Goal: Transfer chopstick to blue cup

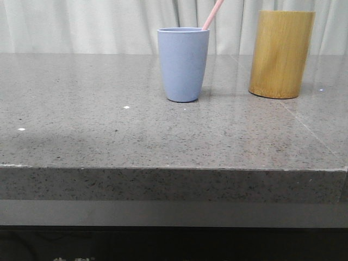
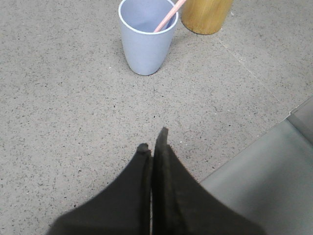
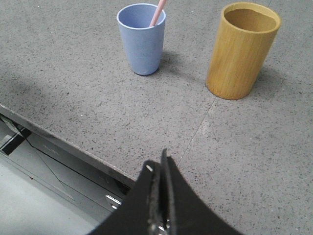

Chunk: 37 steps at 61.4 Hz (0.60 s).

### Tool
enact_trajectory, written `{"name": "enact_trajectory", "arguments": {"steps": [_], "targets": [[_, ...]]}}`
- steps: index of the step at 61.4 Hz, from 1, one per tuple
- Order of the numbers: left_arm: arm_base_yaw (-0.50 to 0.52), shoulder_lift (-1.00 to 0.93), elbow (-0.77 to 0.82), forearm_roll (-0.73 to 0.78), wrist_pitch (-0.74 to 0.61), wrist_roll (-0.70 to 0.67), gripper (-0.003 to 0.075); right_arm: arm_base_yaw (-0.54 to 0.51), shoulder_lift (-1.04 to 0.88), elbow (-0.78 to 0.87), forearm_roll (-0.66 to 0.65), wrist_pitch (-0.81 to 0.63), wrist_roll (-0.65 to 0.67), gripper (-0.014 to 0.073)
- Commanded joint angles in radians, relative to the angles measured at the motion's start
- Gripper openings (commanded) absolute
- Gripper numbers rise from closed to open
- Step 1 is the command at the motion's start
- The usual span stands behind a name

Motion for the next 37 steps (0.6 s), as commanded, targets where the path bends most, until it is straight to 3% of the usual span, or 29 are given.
{"name": "enact_trajectory", "arguments": {"steps": [1, 15, 29, 37], "targets": [[0.000, -0.053, -0.003, -0.018, -0.088, -0.002, -0.0019, 0.000, 0.004, -0.021, -0.006, -0.065, -0.004, -0.0067], [0.085, -0.206, 0.149, -0.018, -0.176, -0.002, -0.0019, 0.000, 0.004, -0.021, -0.006, -0.065, -0.004, -0.0067], [0.260, -0.430, 0.397, 0.019, -0.287, -0.002, -0.0019, 0.000, 0.004, -0.021, -0.006, -0.065, -0.004, -0.0067], [0.346, -0.566, 0.552, 0.042, -0.415, -0.002, -0.0019, 0.000, 0.004, -0.021, -0.006, -0.065, -0.004, -0.0067]]}}
